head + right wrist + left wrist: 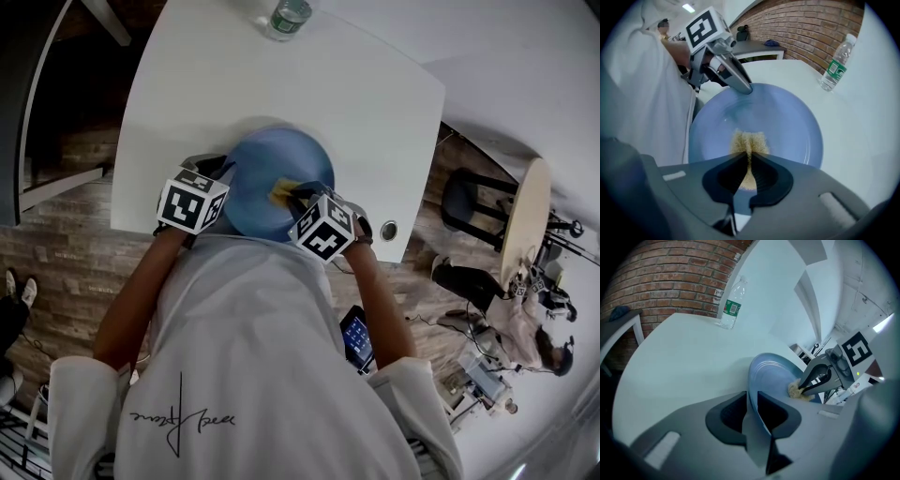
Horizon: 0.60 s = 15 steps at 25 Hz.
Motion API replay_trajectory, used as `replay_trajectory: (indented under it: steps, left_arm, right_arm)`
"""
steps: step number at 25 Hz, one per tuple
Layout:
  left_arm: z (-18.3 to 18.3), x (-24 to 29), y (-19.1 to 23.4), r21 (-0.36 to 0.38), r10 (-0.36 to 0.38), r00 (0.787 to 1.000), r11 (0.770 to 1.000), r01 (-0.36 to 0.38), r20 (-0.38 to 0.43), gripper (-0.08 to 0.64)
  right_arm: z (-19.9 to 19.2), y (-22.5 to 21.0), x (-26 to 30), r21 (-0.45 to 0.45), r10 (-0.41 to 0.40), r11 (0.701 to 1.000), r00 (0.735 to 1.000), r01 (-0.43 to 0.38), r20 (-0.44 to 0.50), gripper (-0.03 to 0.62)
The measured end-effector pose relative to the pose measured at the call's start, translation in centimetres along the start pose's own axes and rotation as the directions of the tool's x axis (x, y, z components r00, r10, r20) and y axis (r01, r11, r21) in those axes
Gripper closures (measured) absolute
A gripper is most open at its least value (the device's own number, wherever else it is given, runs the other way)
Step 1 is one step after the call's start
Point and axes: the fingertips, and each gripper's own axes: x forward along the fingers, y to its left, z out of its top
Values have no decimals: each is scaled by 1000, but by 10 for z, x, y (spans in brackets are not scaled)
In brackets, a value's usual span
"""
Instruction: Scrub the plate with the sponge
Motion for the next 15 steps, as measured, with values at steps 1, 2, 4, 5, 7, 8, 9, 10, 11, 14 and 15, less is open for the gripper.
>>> replay_trajectory:
  steps: [1,2,4,5,7,8,9,10,11,14,15]
  left_arm:
    - [2,-3,0,17,8,1000,1000,-8,5,469]
    - [5,-6,-1,36,16,1000,999,-16,10,469]
    - [10,-12,-1,66,23,1000,998,-24,19,468]
    - [12,-15,-2,74,22,999,997,-23,25,468]
    - [16,-21,-4,83,15,999,996,-18,38,467]
    - [17,-24,-5,88,12,999,996,-16,45,466]
    - [19,-28,-7,93,10,999,996,-15,53,466]
    - [21,-31,-8,99,10,998,995,-16,61,468]
    - [23,-34,-9,105,8,998,994,-16,70,468]
    - [32,-42,-15,126,0,996,992,-12,94,469]
    - [35,-45,-17,134,-3,995,991,-11,103,472]
  right_arm:
    - [2,0,-2,29,7,1000,1000,-7,16,561]
    - [4,0,-4,53,13,998,999,-15,36,561]
    - [6,1,-7,84,19,996,997,-24,69,561]
    - [6,1,-8,93,17,995,996,-25,82,561]
    - [8,2,-10,102,11,995,994,-23,109,562]
    - [9,3,-13,106,8,994,992,-21,125,563]
    - [11,3,-16,113,5,993,989,-21,144,563]
    - [13,3,-20,125,1,992,986,-22,167,563]
    - [15,3,-25,142,-2,990,981,-26,192,563]
    - [23,0,-43,198,-9,979,962,-47,273,565]
    - [26,-1,-50,210,-13,976,954,-52,299,565]
